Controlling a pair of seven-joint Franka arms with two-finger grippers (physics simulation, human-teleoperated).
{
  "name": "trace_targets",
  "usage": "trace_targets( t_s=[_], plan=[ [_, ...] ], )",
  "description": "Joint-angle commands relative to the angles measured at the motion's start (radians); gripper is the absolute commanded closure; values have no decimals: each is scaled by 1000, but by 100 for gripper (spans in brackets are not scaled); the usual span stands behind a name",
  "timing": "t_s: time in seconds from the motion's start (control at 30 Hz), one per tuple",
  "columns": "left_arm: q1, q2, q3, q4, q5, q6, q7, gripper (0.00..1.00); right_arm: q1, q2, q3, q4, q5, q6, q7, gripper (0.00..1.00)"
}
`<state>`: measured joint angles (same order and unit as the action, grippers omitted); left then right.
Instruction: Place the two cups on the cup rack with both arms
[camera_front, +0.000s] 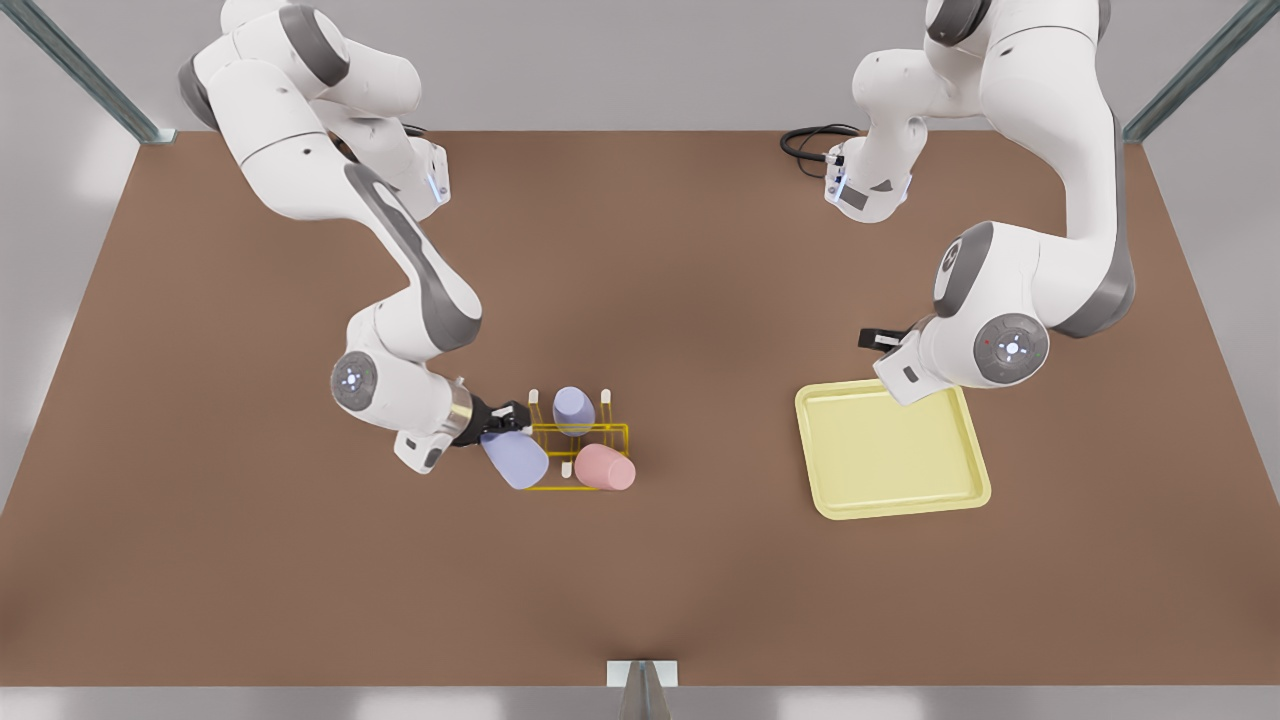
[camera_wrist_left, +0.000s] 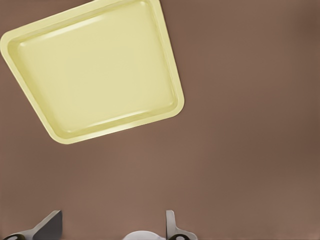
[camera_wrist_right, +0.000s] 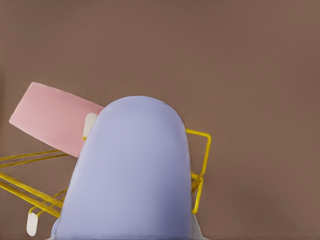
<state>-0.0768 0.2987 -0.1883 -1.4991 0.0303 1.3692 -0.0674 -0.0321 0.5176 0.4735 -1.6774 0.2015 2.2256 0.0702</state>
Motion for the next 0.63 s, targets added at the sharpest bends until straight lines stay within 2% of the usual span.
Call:
trace_targets(
  t_s=[0.0, 0.23, 0.3, 0.33, 0.37, 0.4, 0.47, 0.5, 0.6],
  plan=[
    [-1, -1, 0, 0, 0, -1, 64, 0, 1, -1, 0, 1, -1, 5, 0, 0],
    [-5, -1, -3, 2, 2, -13, 43, 0, -2, -2, 0, 41, -2, -7, 2, 0],
    [-6, -1, -3, 2, 2, -13, 43, 0, -14, -10, -4, 119, -14, -102, -23, 0],
    [-6, -1, -5, 2, 2, -13, 43, 0, -52, -25, -12, 153, -83, -194, -55, 0],
    [-6, -1, -7, 2, 2, -13, 43, 0, -84, -36, -26, 195, -365, -302, -55, 0],
    [-5, -1, -7, 2, 2, -13, 43, 0, -107, -51, -55, 196, -451, -357, -49, 0],
    [-5, 0, -7, 2, 2, -13, 43, 0, -172, -186, -73, 173, -433, -526, -55, 0],
    [-6, 0, -7, 2, 2, -13, 43, 0, -244, -252, -76, 156, -301, -557, -82, 0],
    [-3, -4, -11, 7, 5, -19, 41, 0, -270, -375, -78, 99, -295, -590, -175, 0]
  ],
)
